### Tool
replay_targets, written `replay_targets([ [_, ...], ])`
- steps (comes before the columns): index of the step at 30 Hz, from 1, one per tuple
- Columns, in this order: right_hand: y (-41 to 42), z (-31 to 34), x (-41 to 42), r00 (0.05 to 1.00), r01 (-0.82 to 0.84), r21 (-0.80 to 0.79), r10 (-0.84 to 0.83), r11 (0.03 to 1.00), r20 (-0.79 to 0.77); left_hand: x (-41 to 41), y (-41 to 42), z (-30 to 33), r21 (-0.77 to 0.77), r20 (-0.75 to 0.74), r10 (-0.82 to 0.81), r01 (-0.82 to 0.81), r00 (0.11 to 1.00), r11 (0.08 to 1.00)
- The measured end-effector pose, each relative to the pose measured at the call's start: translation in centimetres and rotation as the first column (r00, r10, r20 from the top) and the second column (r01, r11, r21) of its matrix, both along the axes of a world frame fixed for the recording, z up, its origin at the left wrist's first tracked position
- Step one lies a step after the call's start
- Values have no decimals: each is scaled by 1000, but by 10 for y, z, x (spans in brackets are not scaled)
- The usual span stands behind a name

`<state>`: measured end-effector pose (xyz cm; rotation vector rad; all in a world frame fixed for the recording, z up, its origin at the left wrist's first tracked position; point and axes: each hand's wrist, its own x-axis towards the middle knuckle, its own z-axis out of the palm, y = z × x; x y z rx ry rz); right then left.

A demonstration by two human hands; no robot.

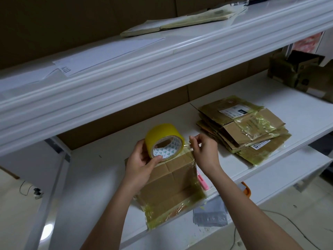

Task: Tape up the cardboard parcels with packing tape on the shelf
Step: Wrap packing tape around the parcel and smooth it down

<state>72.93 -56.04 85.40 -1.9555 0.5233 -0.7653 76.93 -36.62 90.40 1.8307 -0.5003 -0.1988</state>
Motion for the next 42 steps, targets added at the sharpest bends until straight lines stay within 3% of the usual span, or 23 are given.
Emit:
replay_targets([
  [8, 7, -4, -2, 990, 84, -13, -82, 996, 117, 1, -1, 2, -21, -3, -7, 7, 1000, 1000],
  [14, -4, 2, -5, 998, -36, 263, 19, 964, 66, -1, -4, 1, 37, 35, 23, -25, 999, 999],
  [20, -5, 9, -3, 990, -82, 61, 75, 995, 117, -4, -3, -2, -10, 33, 56, -56, 998, 998],
  [27, -5, 5, -4, 976, -183, 63, 173, 981, 132, -5, -2, -1, -46, 46, 34, -32, 998, 998],
  [29, -7, 4, -8, 972, -212, 178, 190, 961, 137, -3, -3, -3, 5, 54, 23, -23, 998, 1000],
  [31, -8, 4, -10, 972, -226, 395, 180, 890, 150, -1, -5, -4, 71, 59, 4, -8, 998, 997],
  [33, -9, 5, -11, 976, -213, 479, 162, 851, 146, 2, -4, -6, 138, 52, -24, 17, 998, 990],
  [35, -8, 5, -11, 982, -181, 415, 140, 892, 127, 5, -3, -8, 201, 84, -26, 9, 996, 980],
  [38, -4, 4, -10, 984, -137, 158, 116, 978, 136, 6, -3, -10, 226, 116, -15, -11, 993, 974],
  [42, -3, 1, -9, 976, -89, -79, 103, 993, 193, 3, -3, -7, 217, 119, -17, -9, 993, 976],
])
